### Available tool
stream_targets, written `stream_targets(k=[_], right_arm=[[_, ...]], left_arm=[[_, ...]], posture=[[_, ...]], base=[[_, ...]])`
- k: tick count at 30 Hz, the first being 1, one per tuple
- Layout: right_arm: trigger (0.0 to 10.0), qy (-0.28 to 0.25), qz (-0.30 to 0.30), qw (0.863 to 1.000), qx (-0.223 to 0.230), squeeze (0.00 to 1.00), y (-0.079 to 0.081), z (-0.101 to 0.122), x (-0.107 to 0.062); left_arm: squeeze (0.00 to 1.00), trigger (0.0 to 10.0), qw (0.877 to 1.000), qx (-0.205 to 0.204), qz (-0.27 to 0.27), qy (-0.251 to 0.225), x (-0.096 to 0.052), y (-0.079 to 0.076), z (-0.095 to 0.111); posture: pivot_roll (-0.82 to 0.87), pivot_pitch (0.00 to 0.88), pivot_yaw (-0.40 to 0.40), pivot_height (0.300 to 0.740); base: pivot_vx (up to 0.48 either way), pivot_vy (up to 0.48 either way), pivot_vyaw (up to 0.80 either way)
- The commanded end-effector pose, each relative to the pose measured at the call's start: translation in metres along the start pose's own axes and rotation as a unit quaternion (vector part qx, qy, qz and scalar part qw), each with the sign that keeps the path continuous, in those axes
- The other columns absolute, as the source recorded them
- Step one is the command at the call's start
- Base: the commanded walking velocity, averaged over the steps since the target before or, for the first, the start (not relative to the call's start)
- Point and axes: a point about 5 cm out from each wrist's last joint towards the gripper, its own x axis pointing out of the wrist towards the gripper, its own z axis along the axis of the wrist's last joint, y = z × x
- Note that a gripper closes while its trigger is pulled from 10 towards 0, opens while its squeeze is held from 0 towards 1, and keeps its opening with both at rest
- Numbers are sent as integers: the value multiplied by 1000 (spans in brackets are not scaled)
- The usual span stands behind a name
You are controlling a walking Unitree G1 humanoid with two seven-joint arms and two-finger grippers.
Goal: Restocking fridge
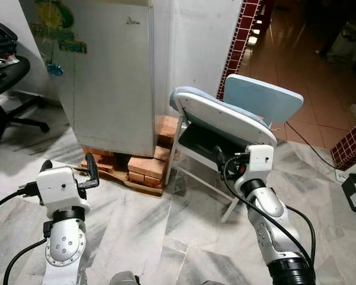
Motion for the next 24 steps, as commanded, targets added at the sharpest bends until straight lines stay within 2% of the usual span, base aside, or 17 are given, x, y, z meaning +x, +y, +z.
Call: stream_targets(k=[1, 5, 6, 7, 15, 18, 21, 24], right_arm=[[10000, 1, 7, 1000, -5, 0, -2, 3, -2], [10000, 6, -11, 1000, -20, 0, -6, 2, 0], [10000, 9, -10, 1000, 17, 0, -4, 1, 2], [10000, 9, -9, 1000, 22, 0, -3, 2, 3], [10000, 15, -17, 1000, -3, 0, -4, 1, 6], [10000, 35, 0, 999, 9, 0, -4, 3, 8], [10000, 41, 12, 999, -19, 0, -4, 7, 9], [10000, 74, 20, 996, -45, 0, -10, 3, 8]], left_arm=[[0, 10000, 1000, 2, -13, 3, -1, -3, 2], [0, 10000, 1000, 2, -9, 3, 1, 0, 3], [0, 10000, 1000, 3, -4, 2, 2, 3, 4], [0, 10000, 1000, 5, -2, 3, 2, 3, 4], [0, 10000, 1000, 2, -7, 3, 3, -1, 5], [0, 10000, 1000, 1, -17, 1, 6, -4, 9], [0, 10000, 1000, 3, -20, 2, 8, -2, 9], [0, 10000, 1000, 4, -25, 6, 9, -2, 8]], posture=[[6, 49, -45, 740], [9, 52, -37, 740], [8, 53, -35, 740], [10, 55, -36, 740], [10, 63, -34, 740], [9, 75, -25, 740], [2, 77, -3, 740], [-7, 79, 3, 740]], base=[[0, 292, 0], [0, 385, 0], [0, 480, 0], [0, 480, 0], [0, 480, 0], [0, 480, 0], [0, 480, 0], [0, 480, 0]])
